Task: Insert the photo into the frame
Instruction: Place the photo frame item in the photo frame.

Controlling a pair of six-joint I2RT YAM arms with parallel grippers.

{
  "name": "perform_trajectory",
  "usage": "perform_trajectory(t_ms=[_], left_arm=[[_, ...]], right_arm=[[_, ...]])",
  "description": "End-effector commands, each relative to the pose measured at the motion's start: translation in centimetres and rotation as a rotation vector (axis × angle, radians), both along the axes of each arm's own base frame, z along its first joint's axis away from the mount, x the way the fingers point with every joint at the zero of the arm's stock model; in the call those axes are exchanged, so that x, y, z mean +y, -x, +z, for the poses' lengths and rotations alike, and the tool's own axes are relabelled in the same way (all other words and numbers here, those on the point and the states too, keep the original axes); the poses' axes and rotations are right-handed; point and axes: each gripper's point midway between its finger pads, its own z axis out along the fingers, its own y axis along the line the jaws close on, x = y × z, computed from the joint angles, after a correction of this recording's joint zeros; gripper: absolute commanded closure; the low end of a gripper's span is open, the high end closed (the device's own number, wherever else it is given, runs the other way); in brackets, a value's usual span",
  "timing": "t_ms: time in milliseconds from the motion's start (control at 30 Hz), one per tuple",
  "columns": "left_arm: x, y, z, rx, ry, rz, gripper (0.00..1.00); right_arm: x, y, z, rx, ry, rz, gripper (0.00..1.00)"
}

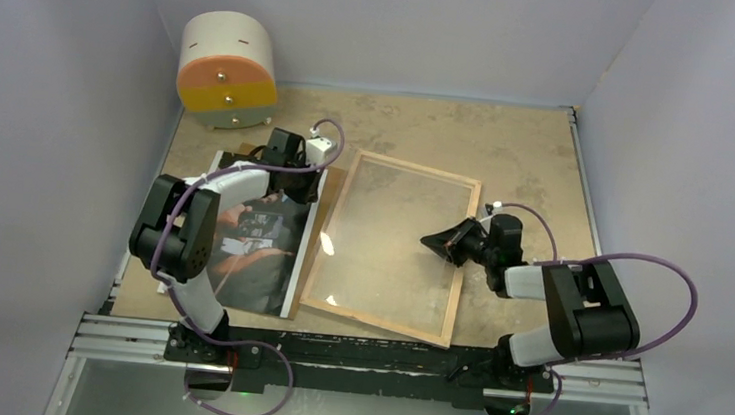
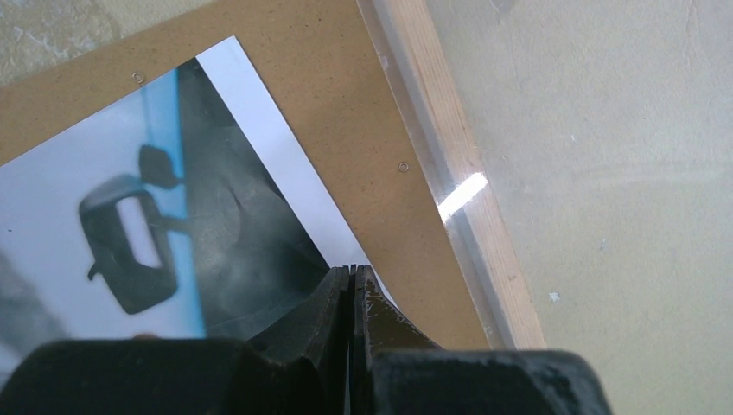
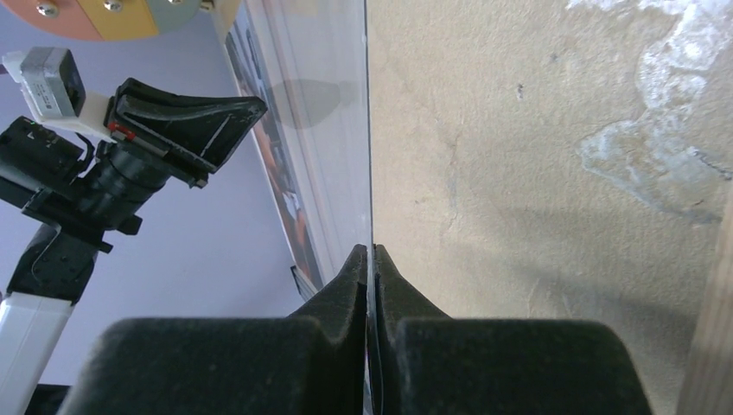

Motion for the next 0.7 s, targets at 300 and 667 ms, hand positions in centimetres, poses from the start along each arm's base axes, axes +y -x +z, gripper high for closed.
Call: perform_trajectory(t_ms=[300,667], left_arm=[[-1.6,-0.3,-0.3,-0.026,-0.003,-0.049,1.00],[-1.9,0.3,-0.8,-0.011,-0.004,-0.070,1.00]], right_arm=[[-0.2,-0.8,0.7,-0.052,0.008,0.049,1.00],[-0.9,-1.5,0.9,-0.069,0.033,0.042,1.00]])
